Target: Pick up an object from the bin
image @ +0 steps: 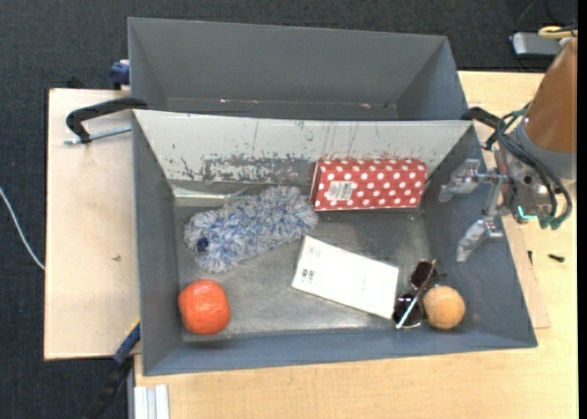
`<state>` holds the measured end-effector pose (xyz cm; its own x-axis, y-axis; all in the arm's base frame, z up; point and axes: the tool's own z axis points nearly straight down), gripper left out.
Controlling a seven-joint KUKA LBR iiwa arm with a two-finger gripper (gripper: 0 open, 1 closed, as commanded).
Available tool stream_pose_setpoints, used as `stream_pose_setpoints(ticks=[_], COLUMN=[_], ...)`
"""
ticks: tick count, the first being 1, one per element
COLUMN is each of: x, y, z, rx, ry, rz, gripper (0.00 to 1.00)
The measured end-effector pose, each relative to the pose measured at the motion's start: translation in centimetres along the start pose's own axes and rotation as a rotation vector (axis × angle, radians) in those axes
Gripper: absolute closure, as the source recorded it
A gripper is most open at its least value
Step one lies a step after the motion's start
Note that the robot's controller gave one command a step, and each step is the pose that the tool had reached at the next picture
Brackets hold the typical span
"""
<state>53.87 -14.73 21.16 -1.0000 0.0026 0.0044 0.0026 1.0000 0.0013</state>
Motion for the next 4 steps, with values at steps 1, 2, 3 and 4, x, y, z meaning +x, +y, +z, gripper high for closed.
stream_pose_setpoints(ticks=[1,2,3,4], x=[-0.2,1.1,3.1,3.3], y=[0.1,0.9,2.0,3.9], z=[-0.4,1.7,8.7,12.7], rx=[0.002,0.005,0.002,-0.006], ry=[-0.008,-0.016,-0.009,-0.006], rz=[-0.002,-0.069,-0.164,-0.25], gripper=[0.0,0.0,0.0,0.0])
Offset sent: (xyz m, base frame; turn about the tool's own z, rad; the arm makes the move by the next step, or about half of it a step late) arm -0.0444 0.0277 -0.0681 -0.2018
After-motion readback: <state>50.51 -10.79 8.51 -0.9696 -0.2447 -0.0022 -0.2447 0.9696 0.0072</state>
